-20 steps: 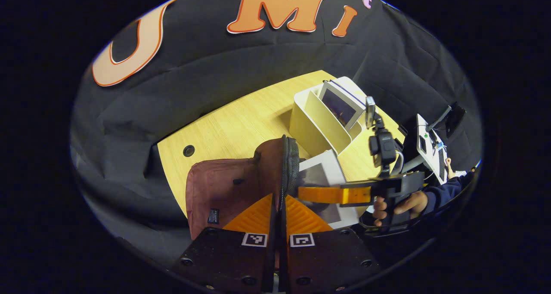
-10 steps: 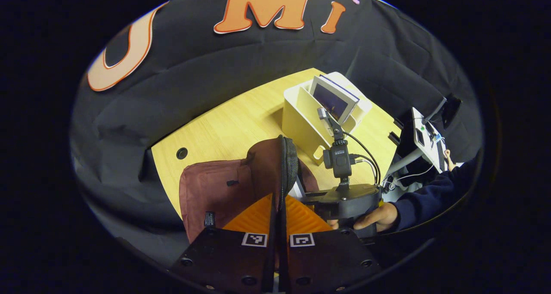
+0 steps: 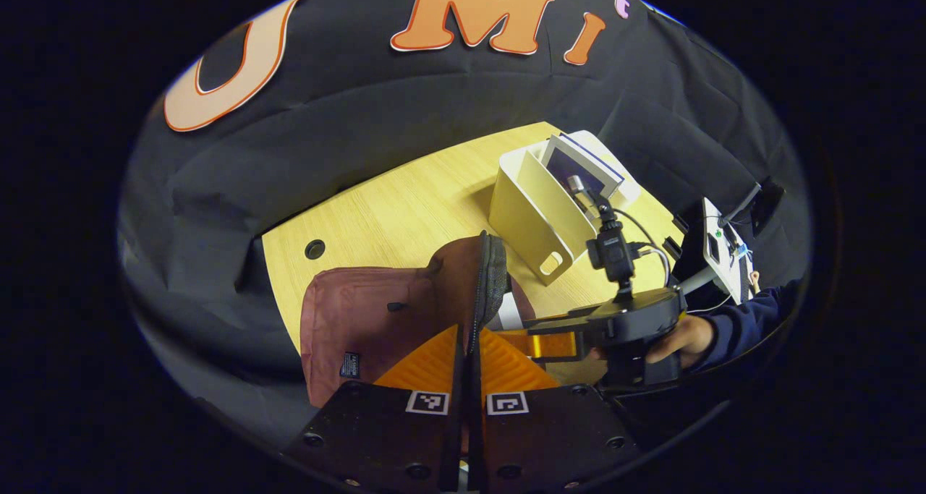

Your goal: Open the schoolbag, grab two books from the bookshelf and put them into the schoolbag.

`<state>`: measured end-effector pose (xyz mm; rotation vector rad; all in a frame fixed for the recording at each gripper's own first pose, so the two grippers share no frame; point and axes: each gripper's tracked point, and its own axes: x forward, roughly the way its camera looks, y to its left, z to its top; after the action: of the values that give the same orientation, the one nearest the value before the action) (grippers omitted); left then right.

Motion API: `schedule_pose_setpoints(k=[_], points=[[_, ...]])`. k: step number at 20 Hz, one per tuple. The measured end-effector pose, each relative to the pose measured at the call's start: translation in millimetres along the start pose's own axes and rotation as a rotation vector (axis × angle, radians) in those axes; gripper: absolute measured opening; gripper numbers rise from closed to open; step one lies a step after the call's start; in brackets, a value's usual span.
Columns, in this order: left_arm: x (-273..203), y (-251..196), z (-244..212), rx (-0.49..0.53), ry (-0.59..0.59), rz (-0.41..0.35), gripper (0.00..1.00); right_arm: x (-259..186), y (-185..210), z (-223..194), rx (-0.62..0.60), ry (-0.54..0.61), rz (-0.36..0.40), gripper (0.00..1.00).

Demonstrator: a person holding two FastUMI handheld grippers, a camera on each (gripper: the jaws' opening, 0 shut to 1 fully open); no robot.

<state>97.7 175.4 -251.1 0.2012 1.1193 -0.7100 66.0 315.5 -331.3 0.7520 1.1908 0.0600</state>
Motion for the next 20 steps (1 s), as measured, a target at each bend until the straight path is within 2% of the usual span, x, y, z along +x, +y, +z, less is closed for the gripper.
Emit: schedule_pose_setpoints(k=[4, 7, 12, 17, 20], points=[[5, -5, -4, -0.001, 0.004, 0.006, 0.05, -47, -14, 16, -0.146, 0.003, -0.052, 0.98], [8, -7, -7, -0.022, 0.002, 0.012, 0.05, -88, -18, 32, -0.207, -0.012, -0.081, 0.98], [15, -10, -10, -0.046, 0.002, 0.012, 0.05, -151, -43, 65, -0.327, -0.014, -0.184, 0.98], [23, -11, -15, -0.073, 0.001, 0.009, 0.05, -198, -71, 80, -0.315, 0.075, -0.247, 0.98], [27, -9, -18, -0.091, 0.005, 0.012, 0.05, -208, -97, 101, -0.307, 0.096, -0.295, 0.98]])
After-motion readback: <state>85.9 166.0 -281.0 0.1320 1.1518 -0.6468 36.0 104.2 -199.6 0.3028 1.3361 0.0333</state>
